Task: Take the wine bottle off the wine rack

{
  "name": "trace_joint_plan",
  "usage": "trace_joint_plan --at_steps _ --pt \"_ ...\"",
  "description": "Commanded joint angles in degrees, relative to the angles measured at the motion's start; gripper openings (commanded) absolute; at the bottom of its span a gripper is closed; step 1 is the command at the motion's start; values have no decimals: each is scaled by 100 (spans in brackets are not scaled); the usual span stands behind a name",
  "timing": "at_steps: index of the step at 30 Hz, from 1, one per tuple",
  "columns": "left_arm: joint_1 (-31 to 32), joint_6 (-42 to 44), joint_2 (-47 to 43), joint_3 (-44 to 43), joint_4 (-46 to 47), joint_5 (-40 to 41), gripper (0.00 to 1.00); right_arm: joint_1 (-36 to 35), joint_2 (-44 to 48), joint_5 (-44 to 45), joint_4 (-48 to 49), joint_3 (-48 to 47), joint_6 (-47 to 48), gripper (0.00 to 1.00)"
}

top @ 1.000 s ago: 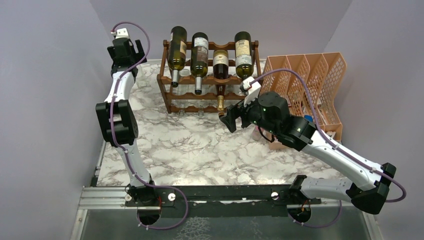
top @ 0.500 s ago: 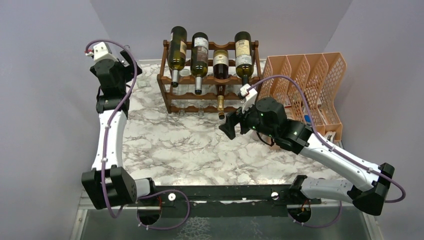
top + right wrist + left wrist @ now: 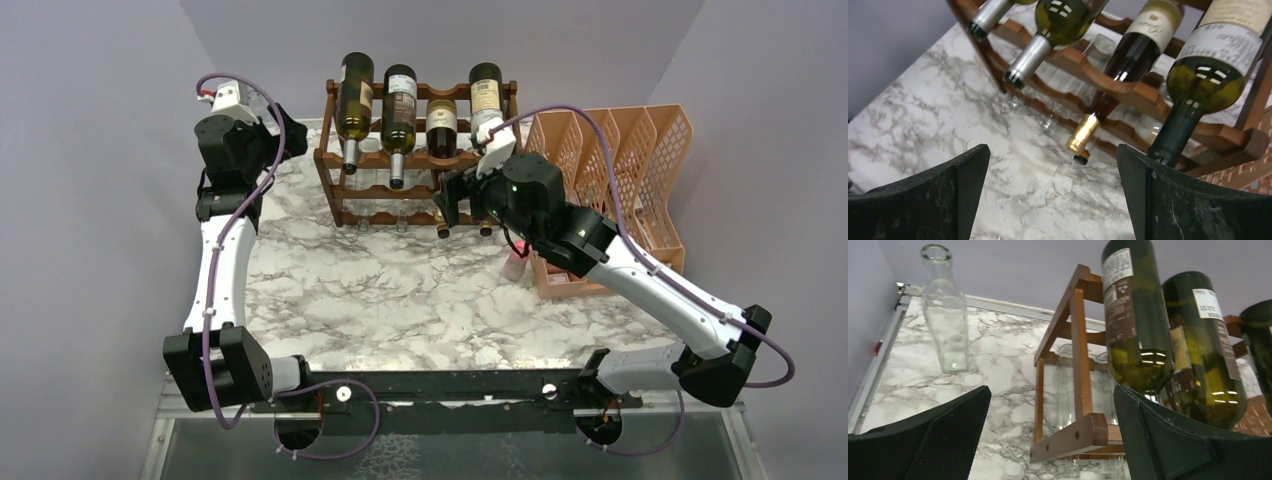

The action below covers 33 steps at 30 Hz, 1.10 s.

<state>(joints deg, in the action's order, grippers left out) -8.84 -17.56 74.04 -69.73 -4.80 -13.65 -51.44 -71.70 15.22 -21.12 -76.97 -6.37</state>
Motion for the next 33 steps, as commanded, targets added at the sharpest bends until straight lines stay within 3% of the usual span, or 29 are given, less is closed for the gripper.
trace_joint_plan --at_steps 1,4,10,20,26,33 --pt "186 3 -58 -260 134 -676 99 417 -604 582 -334 -817 -211 100" --pt "466 -3 -70 -281 182 -819 99 893 -1031 29 -588 -1384 -604 100" --pt "982 180 -192 -347 167 -899 99 1378 -1790 99 -991 -2343 -559 100" --pt "1332 557 -448 -148 459 -1782 99 2466 -2997 -436 -1639 -3544 -618 100" --pt "1346 519 -495 -23 729 -2077 99 2646 -3468 -896 -1573 -3764 -732 100" --pt "1344 467 -531 39 814 -1993 99 2641 -4018 -760 -1640 -4228 -755 96"
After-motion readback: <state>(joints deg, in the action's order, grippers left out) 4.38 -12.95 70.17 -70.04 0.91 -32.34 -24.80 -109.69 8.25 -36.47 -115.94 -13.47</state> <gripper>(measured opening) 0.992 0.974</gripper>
